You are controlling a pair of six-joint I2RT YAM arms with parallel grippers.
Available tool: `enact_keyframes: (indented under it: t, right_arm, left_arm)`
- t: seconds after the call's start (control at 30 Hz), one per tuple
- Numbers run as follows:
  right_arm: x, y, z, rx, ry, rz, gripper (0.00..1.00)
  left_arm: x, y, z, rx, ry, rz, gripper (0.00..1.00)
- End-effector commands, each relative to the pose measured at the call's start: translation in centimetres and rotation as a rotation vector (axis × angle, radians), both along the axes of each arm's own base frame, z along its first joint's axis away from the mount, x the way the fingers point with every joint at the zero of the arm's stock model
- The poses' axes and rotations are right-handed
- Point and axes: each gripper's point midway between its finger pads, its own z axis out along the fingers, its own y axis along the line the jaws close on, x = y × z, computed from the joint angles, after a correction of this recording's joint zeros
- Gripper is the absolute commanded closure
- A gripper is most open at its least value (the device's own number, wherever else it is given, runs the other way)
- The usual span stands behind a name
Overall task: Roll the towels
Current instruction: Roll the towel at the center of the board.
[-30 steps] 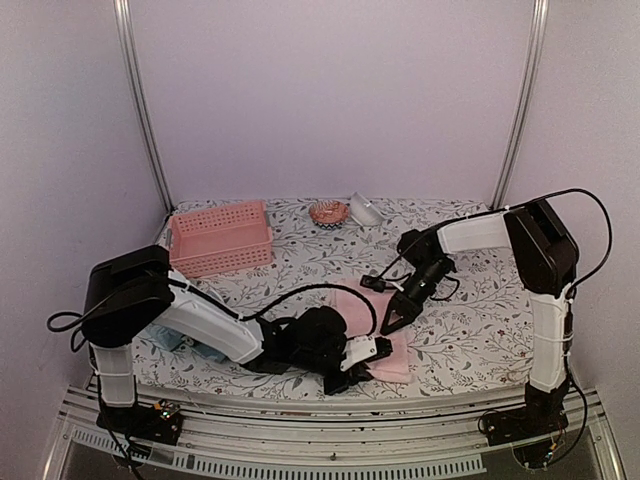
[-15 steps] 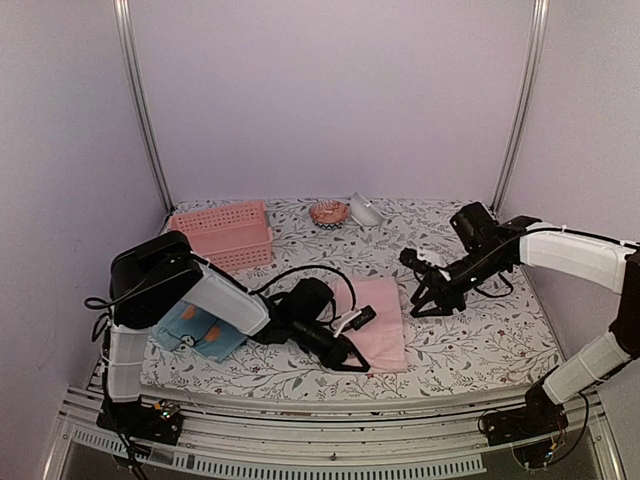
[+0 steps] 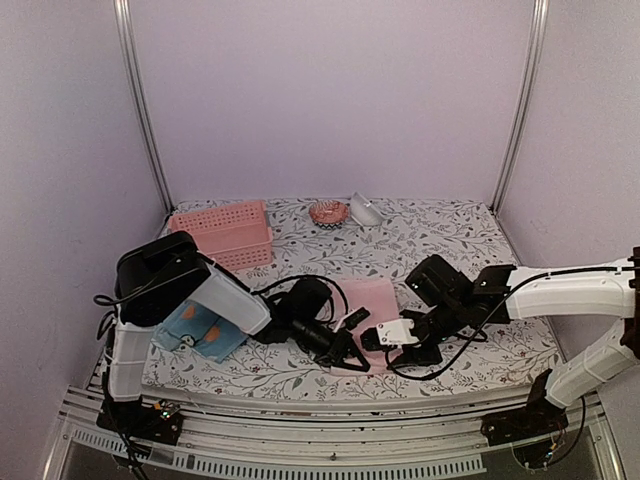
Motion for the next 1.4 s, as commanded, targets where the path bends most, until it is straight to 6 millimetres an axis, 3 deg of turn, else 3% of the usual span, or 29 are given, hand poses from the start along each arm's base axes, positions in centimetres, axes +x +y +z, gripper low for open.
enact_keyframes:
  t: [0.0, 0.33, 0.57, 0.67, 0.77, 0.9, 1.0, 1.17, 1.23, 1.37]
  right_arm:
    - [1.2, 0.8, -2.1, -0.039, -0.102, -0.008, 0.63]
    - [2.4, 0.8, -5.9, -0.128, -0.132, -0.057, 0.69]
    - [1.3, 0.0, -7.8, -0.175, -0.071, -0.035, 0.72]
    - [0.5, -0.3, -8.6, -0.201, -0.015, -0.019, 0.89]
    - [-0.7, -0.8, -9.1, -0.223, 0.104, -0.01, 0.95]
    - [-1.9, -1.4, -9.7, -0.244, 0.347, -0.022, 0.96]
    - [-2.4, -1.8, -9.8, -0.248, 0.506, -0.04, 0.97]
    - [-2.3, -2.3, -10.2, -0.265, 0.752, -0.085, 0.97]
    - [-2.0, -2.4, -10.4, -0.272, 0.84, -0.105, 0.97]
    - [-1.5, -2.5, -10.8, -0.291, 0.986, -0.126, 0.97]
  left_arm:
    - [-0.3, 0.9, -2.7, 0.092, 0.118, 0.036, 1.0]
    - [0.0, 1.3, -3.1, 0.101, 0.119, 0.037, 1.0]
    - [0.4, 1.4, -3.0, 0.106, 0.101, 0.044, 1.0]
    - [0.4, 1.4, -2.6, 0.096, 0.08, 0.035, 1.0]
    - [0.6, 1.7, -1.9, 0.093, 0.023, 0.029, 0.92]
    - [2.2, 3.7, -0.9, 0.165, -0.151, 0.108, 0.7]
    - [3.2, 5.8, 1.0, 0.185, -0.29, 0.173, 0.62]
    - [4.0, 9.8, 2.6, 0.254, -0.557, 0.256, 0.59]
    - [3.2, 10.7, 2.9, 0.28, -0.706, 0.239, 0.59]
    - [0.4, 9.2, 5.1, 0.217, -1.058, 0.111, 0.61]
